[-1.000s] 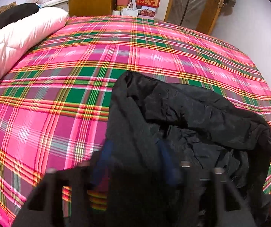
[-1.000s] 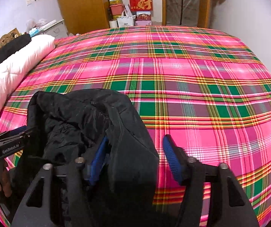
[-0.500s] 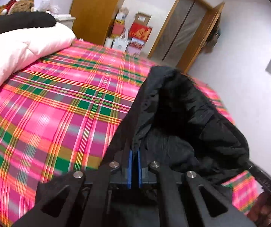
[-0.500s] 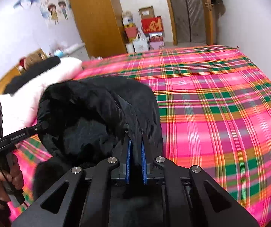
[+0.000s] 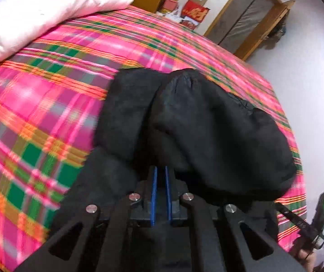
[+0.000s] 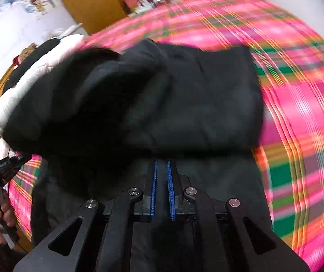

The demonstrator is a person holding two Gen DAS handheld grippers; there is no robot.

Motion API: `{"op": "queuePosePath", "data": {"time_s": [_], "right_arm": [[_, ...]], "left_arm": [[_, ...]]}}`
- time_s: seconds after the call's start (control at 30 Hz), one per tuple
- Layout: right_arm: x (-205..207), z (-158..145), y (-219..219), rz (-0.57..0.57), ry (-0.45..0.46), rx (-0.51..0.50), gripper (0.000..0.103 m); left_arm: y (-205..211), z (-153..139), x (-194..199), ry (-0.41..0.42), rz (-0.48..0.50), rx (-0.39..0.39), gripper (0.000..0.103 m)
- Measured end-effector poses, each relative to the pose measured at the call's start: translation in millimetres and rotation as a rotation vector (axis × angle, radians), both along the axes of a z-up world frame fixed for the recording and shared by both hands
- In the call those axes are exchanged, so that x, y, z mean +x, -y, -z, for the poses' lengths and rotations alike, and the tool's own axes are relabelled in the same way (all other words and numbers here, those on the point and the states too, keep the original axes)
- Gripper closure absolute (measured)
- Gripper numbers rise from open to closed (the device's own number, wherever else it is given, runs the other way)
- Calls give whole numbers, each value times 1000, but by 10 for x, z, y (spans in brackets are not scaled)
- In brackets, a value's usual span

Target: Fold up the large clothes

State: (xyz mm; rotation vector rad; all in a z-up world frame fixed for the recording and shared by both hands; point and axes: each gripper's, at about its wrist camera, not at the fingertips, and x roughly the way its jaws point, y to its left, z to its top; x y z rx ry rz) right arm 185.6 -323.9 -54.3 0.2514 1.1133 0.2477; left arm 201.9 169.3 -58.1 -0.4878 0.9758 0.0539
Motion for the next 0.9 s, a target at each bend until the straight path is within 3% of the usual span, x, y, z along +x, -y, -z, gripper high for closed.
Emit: {"op": "queuePosePath", "data": {"time_s": [0.1, 0.13, 0.27, 0.33, 0.43, 0.5, 0.57, 0.63, 0.77, 0.9], "right_arm": [[-28, -210, 109, 46, 33, 17, 91], [14, -290, 103, 45, 55, 23, 91], [287, -745, -265, -31, 201, 47, 87], [454, -841, -524, -76, 244, 45, 86], [590, -686, -876, -166, 235, 44, 81], [647, -264, -1049, -196, 137, -40, 75], [645, 146, -1061, -198, 57, -73, 75], [553, 368, -992, -180, 59, -46, 75], [531, 433, -1031, -176, 85, -86, 75], [588, 425, -1130, -209, 66, -136, 75]], "left_arm": [[-115, -188, -106, 49, -64, 41, 95], [-117, -289, -73, 80, -74, 40, 91], [191, -590, 254, 238, 44, 36, 51], [374, -545, 458, 242, 105, 16, 51], [560, -149, 687, 127, 189, -44, 51], [652, 240, 730, -28, 202, -79, 52], [697, 493, 727, -110, 222, -115, 51], [716, 585, 750, -122, 231, -119, 51], [750, 697, 842, -80, 230, -93, 51], [882, 686, 774, -31, 234, -15, 50]]}}
